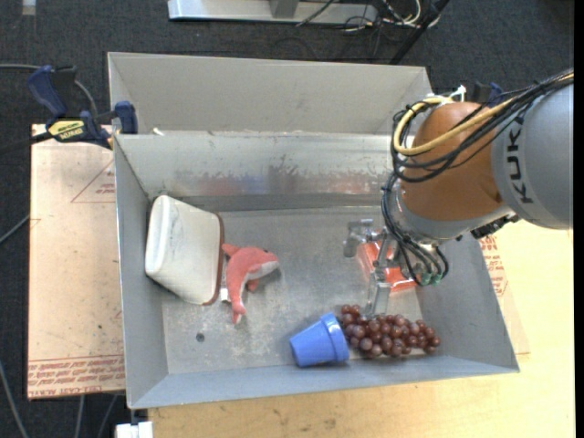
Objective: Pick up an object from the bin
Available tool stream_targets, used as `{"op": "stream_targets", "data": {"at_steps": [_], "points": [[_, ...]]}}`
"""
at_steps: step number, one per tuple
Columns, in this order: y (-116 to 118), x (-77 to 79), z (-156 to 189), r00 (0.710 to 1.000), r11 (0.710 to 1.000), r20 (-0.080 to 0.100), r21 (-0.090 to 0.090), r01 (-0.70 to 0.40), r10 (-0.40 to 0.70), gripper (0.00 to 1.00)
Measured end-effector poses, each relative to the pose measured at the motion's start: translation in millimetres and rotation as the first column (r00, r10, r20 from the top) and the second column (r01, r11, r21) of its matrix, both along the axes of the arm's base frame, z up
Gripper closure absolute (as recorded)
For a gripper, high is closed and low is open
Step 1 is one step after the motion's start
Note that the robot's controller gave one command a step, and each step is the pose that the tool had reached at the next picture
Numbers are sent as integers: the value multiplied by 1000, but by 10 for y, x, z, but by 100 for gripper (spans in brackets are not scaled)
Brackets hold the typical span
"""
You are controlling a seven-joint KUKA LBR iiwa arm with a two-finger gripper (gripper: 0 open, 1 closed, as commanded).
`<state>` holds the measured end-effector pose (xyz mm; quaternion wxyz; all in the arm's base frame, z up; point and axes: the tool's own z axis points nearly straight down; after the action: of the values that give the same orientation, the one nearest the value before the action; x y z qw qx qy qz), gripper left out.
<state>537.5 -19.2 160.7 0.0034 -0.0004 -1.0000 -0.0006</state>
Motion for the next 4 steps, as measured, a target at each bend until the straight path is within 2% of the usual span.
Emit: {"op": "stream_targets", "data": {"at_steps": [1,2,3,4], "points": [[0,19,42,1000,1000,8,0,-1,1,0],[182,-165,-301,986,986,14,-2,-168,168,0],[405,-411,-458,949,949,0,3,-314,314,0],[674,-440,-358,876,877,14,-3,-481,481,0]]}}
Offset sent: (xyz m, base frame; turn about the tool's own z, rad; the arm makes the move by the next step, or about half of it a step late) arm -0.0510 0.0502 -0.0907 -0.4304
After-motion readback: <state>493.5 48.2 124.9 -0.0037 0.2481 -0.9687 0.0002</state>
